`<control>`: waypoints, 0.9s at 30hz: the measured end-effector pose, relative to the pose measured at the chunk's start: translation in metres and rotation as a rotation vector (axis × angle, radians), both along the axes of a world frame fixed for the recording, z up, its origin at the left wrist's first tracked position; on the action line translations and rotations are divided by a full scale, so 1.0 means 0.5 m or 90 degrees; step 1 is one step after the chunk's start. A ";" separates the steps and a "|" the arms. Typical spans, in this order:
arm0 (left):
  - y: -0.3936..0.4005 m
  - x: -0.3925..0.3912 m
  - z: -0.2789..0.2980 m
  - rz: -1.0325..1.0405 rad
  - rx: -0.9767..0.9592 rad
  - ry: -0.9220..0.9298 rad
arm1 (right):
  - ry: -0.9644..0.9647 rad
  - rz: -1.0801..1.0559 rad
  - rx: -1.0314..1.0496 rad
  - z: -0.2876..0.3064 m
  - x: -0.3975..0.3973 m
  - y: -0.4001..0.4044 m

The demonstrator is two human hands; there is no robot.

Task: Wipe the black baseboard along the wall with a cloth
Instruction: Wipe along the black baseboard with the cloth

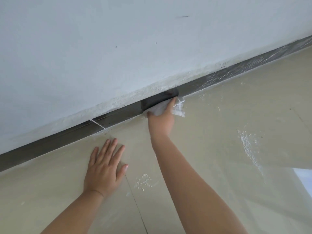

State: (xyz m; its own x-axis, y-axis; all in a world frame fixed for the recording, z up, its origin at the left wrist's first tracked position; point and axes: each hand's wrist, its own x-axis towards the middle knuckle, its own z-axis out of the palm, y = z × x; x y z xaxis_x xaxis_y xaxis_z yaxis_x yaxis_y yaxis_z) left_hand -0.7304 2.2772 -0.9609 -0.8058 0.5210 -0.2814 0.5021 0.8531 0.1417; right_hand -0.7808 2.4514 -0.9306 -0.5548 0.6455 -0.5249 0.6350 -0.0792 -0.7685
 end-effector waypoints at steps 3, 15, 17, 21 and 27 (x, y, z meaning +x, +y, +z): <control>-0.003 -0.001 -0.002 0.006 0.026 0.009 | 0.048 -0.016 0.032 0.015 0.003 0.013; -0.002 0.004 -0.009 -0.003 0.032 0.043 | -0.112 0.021 0.101 0.047 -0.031 0.260; -0.001 0.002 -0.004 0.000 0.054 0.034 | -0.080 0.024 0.098 0.037 -0.025 0.225; -0.001 0.000 0.000 0.008 0.072 0.002 | 0.034 -0.031 0.167 0.034 -0.009 0.220; 0.000 0.000 -0.001 0.000 0.076 -0.005 | 0.006 -0.053 0.167 0.043 -0.013 0.280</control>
